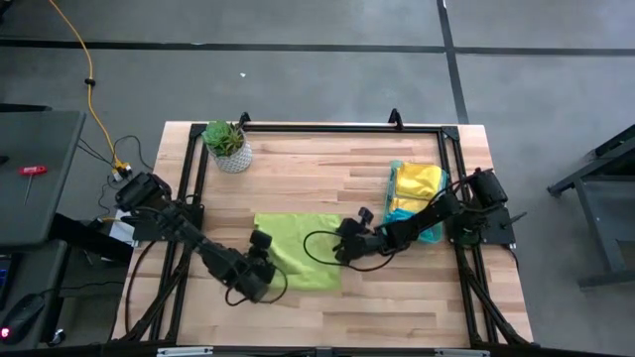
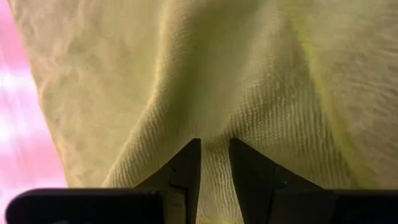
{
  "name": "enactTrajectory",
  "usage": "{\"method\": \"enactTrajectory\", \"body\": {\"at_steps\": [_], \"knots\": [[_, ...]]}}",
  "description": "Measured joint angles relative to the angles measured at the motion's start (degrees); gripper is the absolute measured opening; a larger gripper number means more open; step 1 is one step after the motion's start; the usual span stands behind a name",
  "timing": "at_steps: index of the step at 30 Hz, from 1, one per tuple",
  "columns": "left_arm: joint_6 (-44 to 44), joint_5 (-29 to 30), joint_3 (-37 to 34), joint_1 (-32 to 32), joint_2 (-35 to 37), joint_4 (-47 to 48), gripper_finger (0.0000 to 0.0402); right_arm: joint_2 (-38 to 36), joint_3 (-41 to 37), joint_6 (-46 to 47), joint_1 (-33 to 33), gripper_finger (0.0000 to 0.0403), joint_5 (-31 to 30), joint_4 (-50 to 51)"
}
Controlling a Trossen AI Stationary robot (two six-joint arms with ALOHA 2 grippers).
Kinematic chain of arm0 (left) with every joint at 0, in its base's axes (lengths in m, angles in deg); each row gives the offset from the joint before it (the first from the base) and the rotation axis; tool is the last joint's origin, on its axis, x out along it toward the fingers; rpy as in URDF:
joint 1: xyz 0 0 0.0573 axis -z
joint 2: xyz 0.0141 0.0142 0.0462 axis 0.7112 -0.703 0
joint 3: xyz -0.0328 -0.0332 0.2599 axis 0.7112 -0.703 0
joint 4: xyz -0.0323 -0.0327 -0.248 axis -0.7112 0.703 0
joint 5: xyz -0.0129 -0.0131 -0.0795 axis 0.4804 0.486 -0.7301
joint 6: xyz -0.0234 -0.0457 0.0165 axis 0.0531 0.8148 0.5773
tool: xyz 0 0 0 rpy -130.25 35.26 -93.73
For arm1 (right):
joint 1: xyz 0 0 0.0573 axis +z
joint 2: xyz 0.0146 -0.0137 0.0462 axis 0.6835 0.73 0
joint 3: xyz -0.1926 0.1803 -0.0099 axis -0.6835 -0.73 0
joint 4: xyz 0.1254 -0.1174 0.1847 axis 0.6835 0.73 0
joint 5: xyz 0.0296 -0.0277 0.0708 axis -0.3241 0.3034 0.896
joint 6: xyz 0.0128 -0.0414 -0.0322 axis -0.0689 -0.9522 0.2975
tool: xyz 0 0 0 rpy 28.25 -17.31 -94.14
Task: Fold microfiber towels
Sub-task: Fold the green microfiber cloth
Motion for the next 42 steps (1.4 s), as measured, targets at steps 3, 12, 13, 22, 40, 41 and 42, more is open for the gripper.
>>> {"method": "enactTrajectory", "body": {"at_steps": [3, 12, 13, 22, 40, 41, 42], "knots": [[-1.5, -1.1, 0.1, -2.9, 0.0, 0.1, 0.0076, 0.0, 0.0, -1.1, -0.5, 0.0018, 0.1, 0.1], [-5.3, -5.0, 0.2, -9.3, 0.3, -0.1, 0.0076, -4.0, 0.0, -1.9, -2.3, 0.0018, 1.9, 6.3], [-4.8, -5.9, 0.2, -9.6, 0.3, -0.1, 0.0076, -4.6, 0.0, -2.6, -2.3, 0.0018, 2.1, 6.3], [4.9, -12.5, 0.2, -5.2, 1.7, 0.2, 0.0076, -4.9, 0.0, -2.3, -4.9, 0.0018, 16.2, 4.9], [7.4, -5.9, -2.8, -5.0, 18.6, 2.3, 0.0076, -4.7, 0.3, -1.3, -7.7, 0.0002, 11.8, 0.8], [7.0, -7.0, -4.2, -6.0, 19.3, 1.7, 0.0076, -4.6, 0.9, -1.7, -7.8, 0.0001, 11.7, 1.7], [6.5, -8.3, -5.8, -7.3, 19.9, -0.4, 0.0076, -4.2, 1.8, -2.5, -7.9, 0.0001, 11.7, 1.9]]}}
